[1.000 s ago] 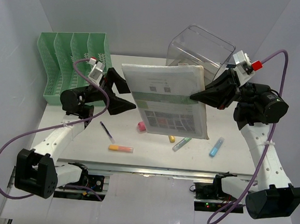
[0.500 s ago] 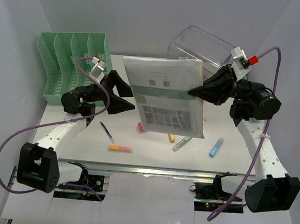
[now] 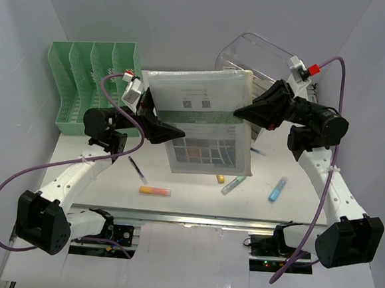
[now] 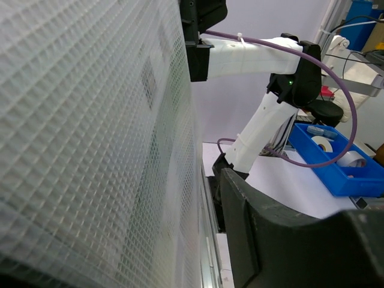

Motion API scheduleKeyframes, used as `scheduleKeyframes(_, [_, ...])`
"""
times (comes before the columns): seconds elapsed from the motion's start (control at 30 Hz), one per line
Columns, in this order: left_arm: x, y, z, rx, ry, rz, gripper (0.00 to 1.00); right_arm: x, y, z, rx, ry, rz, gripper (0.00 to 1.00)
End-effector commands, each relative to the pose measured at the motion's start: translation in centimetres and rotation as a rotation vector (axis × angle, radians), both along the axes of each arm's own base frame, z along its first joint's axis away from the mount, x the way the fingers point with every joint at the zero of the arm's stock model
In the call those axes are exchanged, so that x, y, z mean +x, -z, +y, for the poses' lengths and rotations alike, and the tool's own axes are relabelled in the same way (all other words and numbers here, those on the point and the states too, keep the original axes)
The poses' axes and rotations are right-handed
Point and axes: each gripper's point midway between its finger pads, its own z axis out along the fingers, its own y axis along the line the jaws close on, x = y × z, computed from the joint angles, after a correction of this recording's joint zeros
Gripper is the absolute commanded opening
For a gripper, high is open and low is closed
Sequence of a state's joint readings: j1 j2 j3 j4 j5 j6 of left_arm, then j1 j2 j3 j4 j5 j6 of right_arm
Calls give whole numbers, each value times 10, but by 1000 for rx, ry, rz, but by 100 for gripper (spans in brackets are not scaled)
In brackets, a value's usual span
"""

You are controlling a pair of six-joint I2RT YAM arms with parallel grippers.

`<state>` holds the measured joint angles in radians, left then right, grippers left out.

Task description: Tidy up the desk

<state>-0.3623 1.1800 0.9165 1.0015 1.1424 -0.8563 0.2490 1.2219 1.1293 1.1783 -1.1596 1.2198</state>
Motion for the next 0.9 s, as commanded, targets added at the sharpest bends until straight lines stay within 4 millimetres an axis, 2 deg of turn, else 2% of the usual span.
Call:
scheduleKeyframes(0.0, [2, -14, -1, -17, -33, -29, 57, 2, -11, 1, 59, 34, -35, 8])
scheduleKeyframes(0.2, [1, -13, -1, -10, -24, -5, 19, 2, -6, 2, 45, 40, -40, 8])
scheduleKeyframes(0.3, [2, -11, -1, 7, -37, 4, 2, 3, 0, 2, 24, 51, -50, 14])
scheduleKeyframes(0.4, [5, -6, -1, 43, -54, 32, 0, 4, 5, 2, 9, 60, -71, 29])
scheduleKeyframes(0.47, [7, -3, -1, 58, -70, 24, 0, 5, 10, 2, -7, 74, -87, 55])
scheduleKeyframes(0.57, [18, 4, 3, 86, -147, 66, 0, 11, 15, 0, -40, 109, -120, 89])
scheduleKeyframes(0.6, [22, 3, 6, 88, -186, 56, 0, 12, 14, -1, -47, 130, -146, 96])
scheduleKeyframes(0.67, [32, -1, 16, 86, -278, 31, 0, 17, 14, -6, -61, 178, -172, 95])
scheduleKeyframes(0.73, [47, -2, 29, 95, -394, 41, 0, 33, 24, -17, -103, 265, -134, 92])
scheduleKeyframes(0.77, [62, 3, 38, 114, -502, 57, 0, 43, 24, -22, -113, 330, -192, 91])
scheduleKeyframes(0.87, [89, 0, 68, 139, -751, 88, 0, 49, 36, -36, -156, 429, -228, 90])
